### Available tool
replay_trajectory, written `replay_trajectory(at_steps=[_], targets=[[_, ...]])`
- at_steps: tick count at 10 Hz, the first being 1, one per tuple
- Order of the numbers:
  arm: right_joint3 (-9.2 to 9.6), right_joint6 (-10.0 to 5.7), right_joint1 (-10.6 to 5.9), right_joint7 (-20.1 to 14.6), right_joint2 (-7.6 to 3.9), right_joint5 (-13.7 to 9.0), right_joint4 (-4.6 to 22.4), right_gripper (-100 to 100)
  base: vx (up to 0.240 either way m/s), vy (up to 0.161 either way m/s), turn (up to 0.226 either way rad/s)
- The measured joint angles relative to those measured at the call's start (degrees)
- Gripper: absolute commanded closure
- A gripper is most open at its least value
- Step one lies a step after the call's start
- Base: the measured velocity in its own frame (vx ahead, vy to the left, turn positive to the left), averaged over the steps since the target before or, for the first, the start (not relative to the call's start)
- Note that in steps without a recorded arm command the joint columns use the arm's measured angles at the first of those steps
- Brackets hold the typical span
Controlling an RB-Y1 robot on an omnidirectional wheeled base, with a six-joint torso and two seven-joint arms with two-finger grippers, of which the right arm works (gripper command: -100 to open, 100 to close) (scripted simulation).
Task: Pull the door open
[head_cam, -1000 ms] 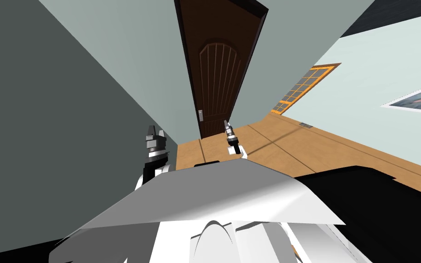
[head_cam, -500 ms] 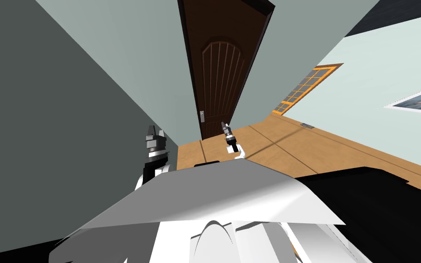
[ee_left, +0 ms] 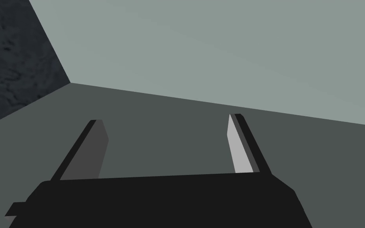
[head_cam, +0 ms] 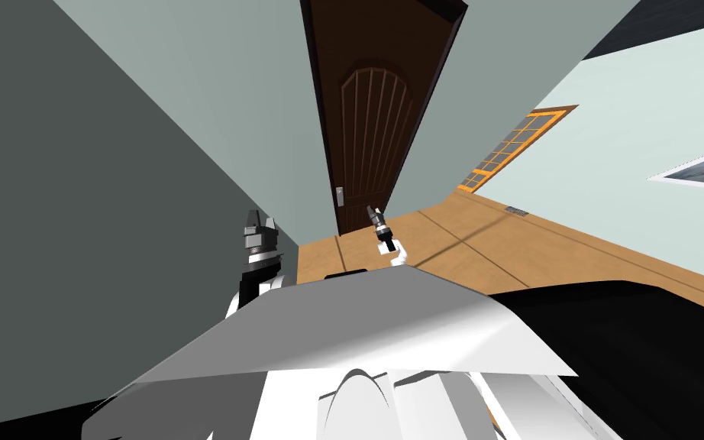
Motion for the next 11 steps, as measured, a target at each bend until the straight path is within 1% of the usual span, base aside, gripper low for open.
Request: replay_trajectory(at_steps=[1,3,4,11], targets=[[-0.09,0.24,-1.03,1.03,-0.14,0.48,1.58,-100,0.108,0.073,-0.004],[-0.35,0.09,-3.06,3.41,-0.21,1.44,5.40,-100,0.104,0.068,-0.001],[-0.34,0.23,-3.67,4.54,-0.21,1.96,6.64,-100,0.087,0.072,-0.004],[-1.10,0.90,-10.20,11.78,-0.95,5.08,17.83,-100,0.102,0.058,-0.002]])
